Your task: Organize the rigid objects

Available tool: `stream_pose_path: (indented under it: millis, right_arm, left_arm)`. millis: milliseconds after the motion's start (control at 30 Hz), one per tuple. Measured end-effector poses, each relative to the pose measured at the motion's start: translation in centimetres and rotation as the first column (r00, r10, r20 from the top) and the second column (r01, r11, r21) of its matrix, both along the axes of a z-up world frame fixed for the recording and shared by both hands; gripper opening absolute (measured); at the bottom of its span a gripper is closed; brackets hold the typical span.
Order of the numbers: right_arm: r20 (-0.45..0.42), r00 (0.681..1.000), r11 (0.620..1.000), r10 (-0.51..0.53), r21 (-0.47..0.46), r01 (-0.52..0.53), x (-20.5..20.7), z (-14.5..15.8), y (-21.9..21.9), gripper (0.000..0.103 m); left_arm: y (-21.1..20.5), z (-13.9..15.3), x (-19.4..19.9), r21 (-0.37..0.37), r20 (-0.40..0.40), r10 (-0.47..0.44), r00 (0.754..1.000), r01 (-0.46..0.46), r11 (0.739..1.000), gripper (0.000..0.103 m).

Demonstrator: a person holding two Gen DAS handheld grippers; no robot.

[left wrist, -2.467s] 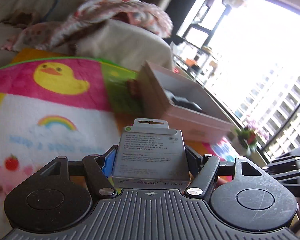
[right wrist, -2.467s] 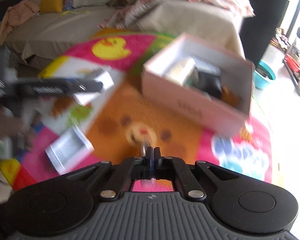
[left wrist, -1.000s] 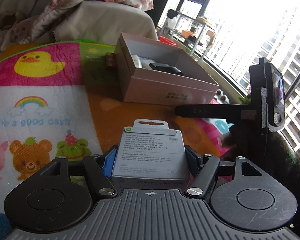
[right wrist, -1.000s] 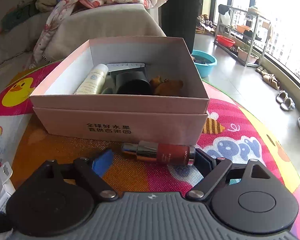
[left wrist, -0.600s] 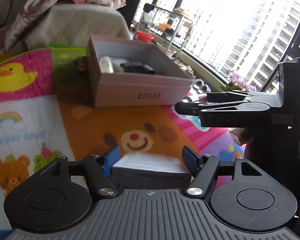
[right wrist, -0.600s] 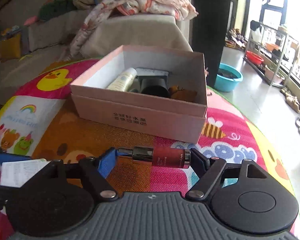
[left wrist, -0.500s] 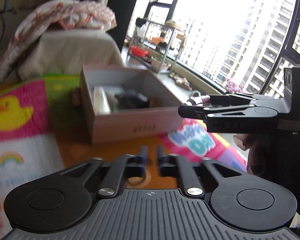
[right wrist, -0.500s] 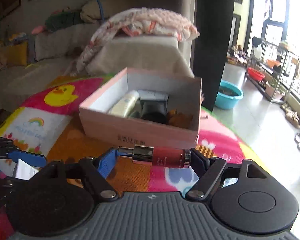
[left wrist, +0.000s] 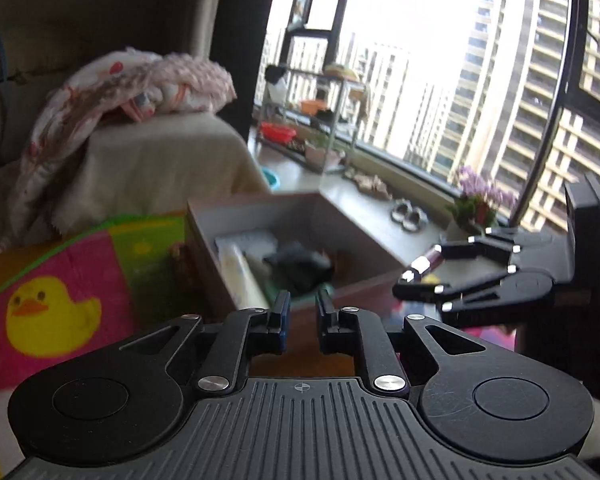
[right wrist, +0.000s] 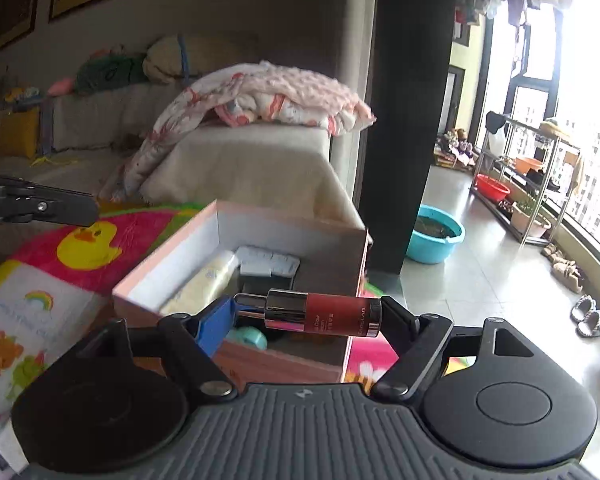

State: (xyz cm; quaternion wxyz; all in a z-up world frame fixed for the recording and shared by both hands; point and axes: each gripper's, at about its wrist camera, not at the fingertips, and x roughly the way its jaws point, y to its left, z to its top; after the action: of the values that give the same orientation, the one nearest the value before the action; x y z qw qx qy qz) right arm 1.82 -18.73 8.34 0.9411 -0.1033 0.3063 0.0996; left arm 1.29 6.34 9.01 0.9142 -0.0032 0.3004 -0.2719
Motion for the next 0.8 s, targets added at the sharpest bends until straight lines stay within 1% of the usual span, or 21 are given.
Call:
stream_pose_path:
  millis: [67,133,200,300,367,467,500,600,667,733,800]
  right_arm:
    - [-0.063,0.998,1.000,0.006,-0.007,-0.006,-1.1,-1.7,-0.4,0.078]
    - [-0.115,0.993,1.000,-0.003,-0.006,0.002,-2.0,-3.1,-0.7,0.078]
    - [-0.144,0.989,1.000,-0.015,0.000,0.015,-2.9,-4.1,-1.0,0.078]
    - [-0.172,0.985,0.999,-0.026,0.019,0.030,-3.7,-5.1,-1.4,0.078]
    - [-0.193,0.981,0.999,-0.030,0.027,0.036,-3.6,-5.6,-1.4,0.078]
    - [-0.225,0.974,0.999,-0.029,0.034,0.037,-3.5,-6.4,-1.1,0.080]
    - [-0.224,0.974,0.999,-0.027,0.029,0.035,-3.6,-6.5,-1.0,0.082]
    - [-0.199,0.979,0.999,-0.041,0.020,0.046,-4.0,-6.6,-0.8,0.085]
    - [-0.195,0.980,0.998,-0.046,0.033,0.054,-4.1,-6.7,-1.1,0.085]
    - [-0.186,0.981,0.997,-0.048,0.043,0.057,-4.4,-6.8,-1.4,0.086]
    - [-0.168,0.984,0.997,-0.052,0.047,0.061,-4.8,-6.9,-1.5,0.088]
  left_arm:
    - [0.6,-2.1,-1.9,0.067,-0.059,-0.030,0.998,0.034,0.997,0.015]
    - [1.3,-3.3,-3.8,0.112,-0.093,-0.038,0.995,0.049,0.993,0.017]
    - [2.2,-4.0,-5.5,0.117,-0.131,-0.019,0.991,0.034,0.993,0.017]
    - [3.4,-4.8,-7.4,0.084,-0.189,-0.008,0.982,0.024,0.996,0.017]
    - [3.4,-5.2,-8.8,0.101,-0.221,0.013,0.975,0.010,0.995,0.017]
    - [2.0,-5.8,-10.2,0.137,-0.249,0.039,0.968,-0.005,0.991,0.017]
    - [1.3,-6.1,-10.5,0.155,-0.252,0.041,0.967,-0.001,0.988,0.018]
    - [-0.7,-6.4,-10.7,0.213,-0.220,0.045,0.974,0.003,0.977,0.020]
    - [-1.5,-6.4,-10.2,0.227,-0.212,0.050,0.976,-0.001,0.974,0.028]
    - [-2.3,-6.4,-9.6,0.241,-0.197,0.040,0.980,0.009,0.970,0.040]
    - [-3.2,-6.1,-8.7,0.243,-0.185,0.023,0.983,0.023,0.970,0.041]
